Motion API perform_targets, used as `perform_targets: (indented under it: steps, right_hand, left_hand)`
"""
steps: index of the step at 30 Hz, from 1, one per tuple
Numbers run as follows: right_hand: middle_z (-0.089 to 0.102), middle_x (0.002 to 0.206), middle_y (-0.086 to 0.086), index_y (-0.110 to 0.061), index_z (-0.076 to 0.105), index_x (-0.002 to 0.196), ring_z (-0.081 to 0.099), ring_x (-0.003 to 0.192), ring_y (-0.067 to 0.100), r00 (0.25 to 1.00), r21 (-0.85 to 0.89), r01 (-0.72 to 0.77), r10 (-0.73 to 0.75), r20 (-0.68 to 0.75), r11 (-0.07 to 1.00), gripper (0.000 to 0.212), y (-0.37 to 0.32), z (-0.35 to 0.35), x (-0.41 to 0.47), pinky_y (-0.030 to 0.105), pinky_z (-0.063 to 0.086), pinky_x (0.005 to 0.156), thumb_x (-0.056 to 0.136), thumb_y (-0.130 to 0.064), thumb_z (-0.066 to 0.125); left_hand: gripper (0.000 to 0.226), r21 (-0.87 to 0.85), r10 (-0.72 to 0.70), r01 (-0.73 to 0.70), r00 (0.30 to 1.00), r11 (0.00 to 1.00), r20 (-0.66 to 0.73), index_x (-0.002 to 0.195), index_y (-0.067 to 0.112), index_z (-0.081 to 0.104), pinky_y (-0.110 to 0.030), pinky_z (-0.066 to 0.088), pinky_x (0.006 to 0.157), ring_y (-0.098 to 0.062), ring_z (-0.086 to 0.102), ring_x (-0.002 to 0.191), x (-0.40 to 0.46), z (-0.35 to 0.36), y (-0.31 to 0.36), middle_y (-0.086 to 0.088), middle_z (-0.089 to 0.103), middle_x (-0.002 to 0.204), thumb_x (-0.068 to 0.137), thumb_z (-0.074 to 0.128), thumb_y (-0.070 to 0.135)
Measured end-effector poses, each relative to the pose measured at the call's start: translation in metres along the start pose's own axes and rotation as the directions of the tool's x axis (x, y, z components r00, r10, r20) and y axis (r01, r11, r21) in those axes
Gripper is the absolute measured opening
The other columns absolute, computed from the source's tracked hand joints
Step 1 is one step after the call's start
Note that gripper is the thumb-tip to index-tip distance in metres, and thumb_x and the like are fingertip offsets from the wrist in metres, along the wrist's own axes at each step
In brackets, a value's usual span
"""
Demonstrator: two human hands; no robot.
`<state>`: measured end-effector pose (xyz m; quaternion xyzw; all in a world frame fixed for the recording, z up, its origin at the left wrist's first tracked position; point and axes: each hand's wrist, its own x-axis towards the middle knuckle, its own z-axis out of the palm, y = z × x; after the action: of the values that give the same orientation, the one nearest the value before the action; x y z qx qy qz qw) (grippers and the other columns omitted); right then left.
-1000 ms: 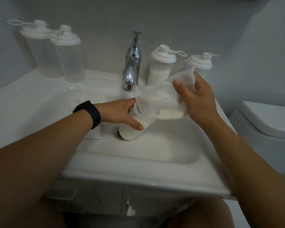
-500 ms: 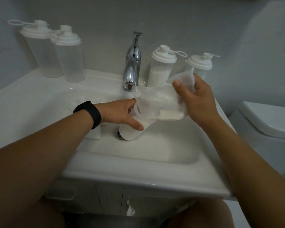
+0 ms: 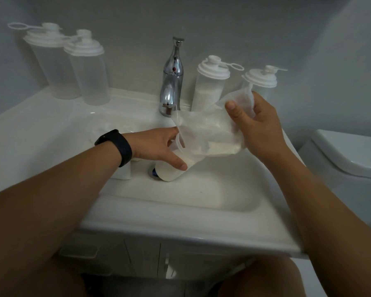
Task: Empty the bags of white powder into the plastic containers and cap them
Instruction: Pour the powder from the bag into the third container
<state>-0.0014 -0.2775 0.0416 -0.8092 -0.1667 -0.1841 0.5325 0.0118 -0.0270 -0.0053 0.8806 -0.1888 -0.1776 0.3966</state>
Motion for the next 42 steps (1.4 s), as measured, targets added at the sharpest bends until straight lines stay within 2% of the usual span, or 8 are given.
perform_targets:
  steps: [2, 5, 14, 25, 31, 35, 39, 42]
  right_hand:
    - [0.072, 0.099, -0.013, -0.017, 0.068, 0.115, 0.069, 0.09, 0.001, 1.0, -0.006, 0.002, -0.002, -0.001, 1.0, 0.028, -0.0011, 0.0002, 0.0001, 0.015, 0.053, 0.075, 0.098, -0.039, 0.066]
    - [0.072, 0.096, -0.015, -0.018, 0.068, 0.113, 0.069, 0.088, -0.002, 1.0, 0.003, -0.003, 0.003, -0.015, 1.0, 0.025, -0.003, -0.0008, 0.0003, 0.014, 0.052, 0.074, 0.097, -0.038, 0.067]
    - [0.073, 0.097, -0.013, -0.021, 0.069, 0.112, 0.071, 0.091, 0.005, 1.0, -0.022, 0.001, -0.001, -0.001, 1.0, 0.028, -0.0035, -0.0014, -0.0001, 0.021, 0.057, 0.079, 0.096, -0.043, 0.066]
    - [0.072, 0.095, -0.016, -0.022, 0.068, 0.111, 0.068, 0.087, -0.005, 1.0, -0.007, -0.007, 0.007, 0.013, 1.0, 0.021, -0.0073, -0.0016, -0.0009, 0.012, 0.05, 0.072, 0.098, -0.038, 0.066]
    - [0.072, 0.095, -0.016, -0.022, 0.068, 0.11, 0.069, 0.088, -0.003, 1.0, -0.015, 0.0, 0.001, 0.021, 1.0, 0.021, -0.0088, -0.0019, -0.0016, 0.013, 0.052, 0.073, 0.098, -0.039, 0.066]
    - [0.071, 0.098, -0.016, -0.018, 0.067, 0.114, 0.068, 0.087, -0.006, 1.0, -0.025, 0.01, -0.009, 0.01, 1.0, 0.024, -0.0095, -0.0023, -0.0018, 0.012, 0.051, 0.072, 0.098, -0.037, 0.065]
    - [0.073, 0.099, -0.012, -0.016, 0.068, 0.115, 0.07, 0.09, 0.001, 1.0, -0.036, 0.005, -0.004, 0.026, 0.999, 0.03, -0.0096, -0.0013, -0.0021, 0.016, 0.054, 0.074, 0.098, -0.04, 0.065]
    - [0.072, 0.096, -0.013, -0.017, 0.068, 0.111, 0.07, 0.088, 0.0, 1.0, -0.037, 0.014, -0.013, 0.009, 0.999, 0.025, -0.0098, -0.0011, -0.0027, 0.015, 0.053, 0.073, 0.097, -0.038, 0.066]
  left_hand:
    - [0.075, 0.01, -0.001, 0.001, 1.0, 1.0, 0.005, 0.136, 0.041, 0.048, -0.015, 0.045, 0.096, 0.008, 0.058, 0.115, 0.0005, 0.0, 0.0001, 0.025, 0.063, 0.126, 0.075, 0.091, 0.029]
    - [0.073, -0.007, 0.006, -0.006, 1.0, 1.0, 0.009, 0.131, 0.047, 0.047, -0.008, 0.044, 0.089, 0.014, 0.058, 0.111, -0.0001, -0.0005, -0.0005, 0.029, 0.063, 0.123, 0.074, 0.091, 0.028]
    - [0.073, -0.014, 0.012, -0.012, 1.0, 1.0, 0.011, 0.131, 0.045, 0.046, -0.009, 0.042, 0.09, 0.011, 0.055, 0.114, 0.0, 0.0, 0.0011, 0.029, 0.06, 0.125, 0.076, 0.09, 0.027]
    - [0.074, -0.008, 0.008, -0.008, 1.0, 1.0, 0.007, 0.134, 0.044, 0.045, -0.006, 0.043, 0.084, 0.014, 0.055, 0.11, -0.0007, 0.0004, 0.001, 0.03, 0.06, 0.124, 0.077, 0.089, 0.028]
    - [0.072, -0.004, 0.008, -0.008, 1.0, 1.0, 0.005, 0.132, 0.044, 0.045, -0.004, 0.043, 0.082, 0.015, 0.056, 0.108, -0.0003, 0.0005, 0.0008, 0.031, 0.06, 0.122, 0.077, 0.089, 0.027]
    - [0.073, -0.014, 0.011, -0.011, 1.0, 1.0, 0.007, 0.134, 0.042, 0.046, -0.004, 0.044, 0.082, 0.015, 0.057, 0.109, 0.0003, 0.0008, 0.0008, 0.029, 0.061, 0.124, 0.077, 0.089, 0.026]
    - [0.074, -0.007, 0.001, -0.001, 1.0, 1.0, 0.005, 0.136, 0.04, 0.047, -0.008, 0.044, 0.084, 0.01, 0.057, 0.112, 0.0007, 0.0007, -0.0004, 0.026, 0.061, 0.125, 0.076, 0.089, 0.029]
    - [0.076, -0.01, 0.0, 0.0, 1.0, 1.0, 0.005, 0.137, 0.039, 0.048, -0.009, 0.043, 0.087, 0.01, 0.057, 0.112, 0.0015, 0.0006, -0.0017, 0.026, 0.062, 0.126, 0.075, 0.09, 0.03]
